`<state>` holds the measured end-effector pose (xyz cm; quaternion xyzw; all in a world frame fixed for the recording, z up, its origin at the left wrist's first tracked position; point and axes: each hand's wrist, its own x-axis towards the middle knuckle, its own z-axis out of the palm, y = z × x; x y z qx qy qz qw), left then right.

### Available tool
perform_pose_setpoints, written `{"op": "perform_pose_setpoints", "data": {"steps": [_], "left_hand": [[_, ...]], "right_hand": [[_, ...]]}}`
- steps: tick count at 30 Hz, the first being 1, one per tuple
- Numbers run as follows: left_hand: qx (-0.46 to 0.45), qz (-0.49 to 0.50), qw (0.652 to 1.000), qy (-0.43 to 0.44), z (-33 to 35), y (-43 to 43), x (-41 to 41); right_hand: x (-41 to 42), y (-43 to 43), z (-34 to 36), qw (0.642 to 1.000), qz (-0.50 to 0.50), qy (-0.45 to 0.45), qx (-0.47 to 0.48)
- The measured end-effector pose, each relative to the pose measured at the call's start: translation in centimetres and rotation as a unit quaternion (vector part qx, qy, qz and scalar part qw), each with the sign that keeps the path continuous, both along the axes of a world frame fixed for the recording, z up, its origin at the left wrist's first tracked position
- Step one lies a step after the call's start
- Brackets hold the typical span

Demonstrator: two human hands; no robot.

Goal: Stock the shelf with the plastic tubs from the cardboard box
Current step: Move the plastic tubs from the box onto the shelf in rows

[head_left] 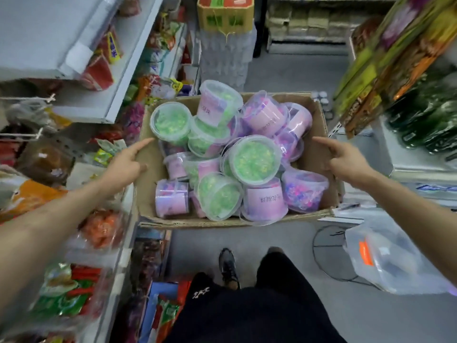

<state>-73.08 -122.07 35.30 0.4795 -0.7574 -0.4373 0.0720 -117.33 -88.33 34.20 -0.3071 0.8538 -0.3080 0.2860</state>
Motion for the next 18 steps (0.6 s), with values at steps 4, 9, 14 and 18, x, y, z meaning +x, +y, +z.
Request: {"op": "perform_pose_setpoints", "data": {"steps": [4,9,14,18], "left_hand": [[-0.003,-0.022,1.000,0.006,0.4,-7.2,-6.1],[-0.010,-0.014,1.000,0.023,-0.3,-15.4,-13.4],[-0.001,-0.022,0.999,0.023,-1.0,-22.7,-19.3],[-0.018,-0.011,0.999,0.027,0.0,-28.7,-24.2]], "right_hand": [[-4.8,-5.3,0.2,1.000,-0.022,0.018,0.001],[-12.8,-13.6,-1.0,0.999,-0.015,0.036,0.005],[-20.7,-21.5,-2.4,0.999,-0.001,0.045,0.005],[-26.3,-28.8,-0.7,0.998,0.007,0.055,-0.001]]}}
